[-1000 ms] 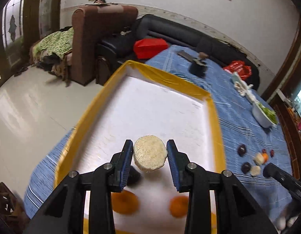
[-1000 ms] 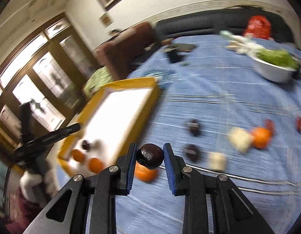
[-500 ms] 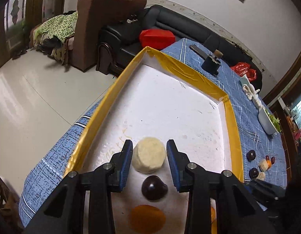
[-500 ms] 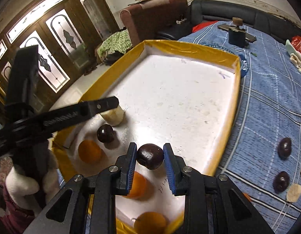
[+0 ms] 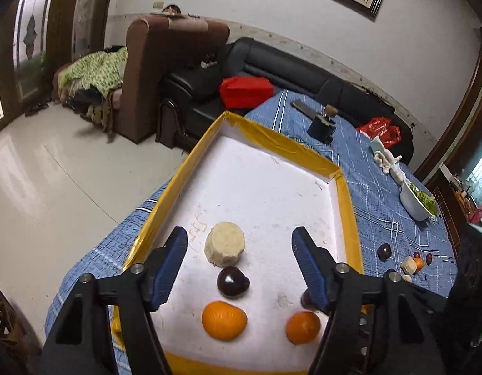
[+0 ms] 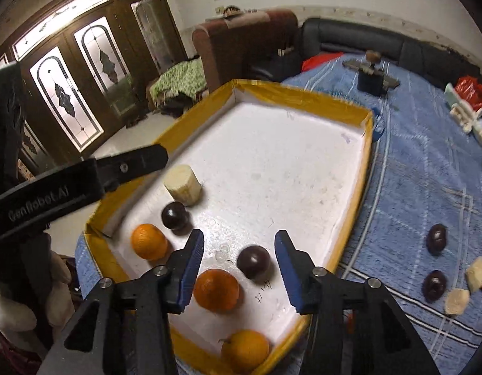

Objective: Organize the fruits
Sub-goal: 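Carry the white piece and plum into the tray and open both tools, then move both tools back to the fruit on the tablecloth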

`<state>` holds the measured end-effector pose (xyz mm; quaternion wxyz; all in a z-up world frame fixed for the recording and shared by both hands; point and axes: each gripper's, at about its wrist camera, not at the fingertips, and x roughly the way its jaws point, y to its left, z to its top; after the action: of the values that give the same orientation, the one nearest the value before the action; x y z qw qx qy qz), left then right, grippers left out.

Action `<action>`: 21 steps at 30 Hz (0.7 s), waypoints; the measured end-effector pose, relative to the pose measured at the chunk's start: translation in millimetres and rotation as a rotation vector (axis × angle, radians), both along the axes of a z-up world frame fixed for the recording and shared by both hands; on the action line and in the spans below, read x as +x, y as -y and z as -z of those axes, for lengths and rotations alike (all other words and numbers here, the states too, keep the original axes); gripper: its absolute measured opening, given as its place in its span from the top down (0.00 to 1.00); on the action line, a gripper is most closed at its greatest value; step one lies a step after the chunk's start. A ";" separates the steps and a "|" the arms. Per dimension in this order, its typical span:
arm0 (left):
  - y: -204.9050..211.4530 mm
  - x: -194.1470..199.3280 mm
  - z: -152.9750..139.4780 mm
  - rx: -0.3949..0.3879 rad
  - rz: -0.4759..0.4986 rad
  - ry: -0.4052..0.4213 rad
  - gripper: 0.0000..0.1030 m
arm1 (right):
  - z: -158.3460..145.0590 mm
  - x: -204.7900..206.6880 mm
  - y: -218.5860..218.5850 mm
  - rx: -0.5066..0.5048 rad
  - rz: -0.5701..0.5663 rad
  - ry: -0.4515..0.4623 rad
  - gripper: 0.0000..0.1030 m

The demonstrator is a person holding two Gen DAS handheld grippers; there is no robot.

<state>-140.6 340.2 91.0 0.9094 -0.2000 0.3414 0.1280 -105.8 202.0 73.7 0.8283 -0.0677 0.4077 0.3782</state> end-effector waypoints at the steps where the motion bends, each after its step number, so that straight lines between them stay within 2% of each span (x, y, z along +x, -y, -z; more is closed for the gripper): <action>1: 1.6 -1.9 -2.3 0.002 -0.003 0.003 0.30 | -3.8 -3.2 2.0 -0.005 0.005 0.021 0.46; 4: 11.2 -9.7 -8.8 0.025 -0.018 0.010 0.27 | -14.3 -13.9 11.6 -0.033 0.046 0.103 0.42; 8: 26.6 -18.0 -15.5 0.094 -0.038 0.011 0.24 | -18.7 -20.0 27.0 -0.073 0.094 0.163 0.38; 13: 50.6 -18.3 -19.7 0.174 -0.050 -0.014 0.24 | -17.2 -20.8 54.0 -0.078 0.141 0.163 0.38; 16: 65.9 -17.5 -21.5 0.232 -0.063 -0.034 0.18 | -16.0 -20.8 69.1 -0.075 0.170 0.162 0.37; 21: 86.5 -18.8 -22.9 0.268 -0.050 -0.055 0.16 | -10.5 -17.2 94.5 -0.076 0.218 0.140 0.37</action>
<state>-159.4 253.7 113.9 0.9149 -0.0815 0.3408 0.2006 -123.0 107.5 84.2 0.8878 -0.0806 0.3678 0.2645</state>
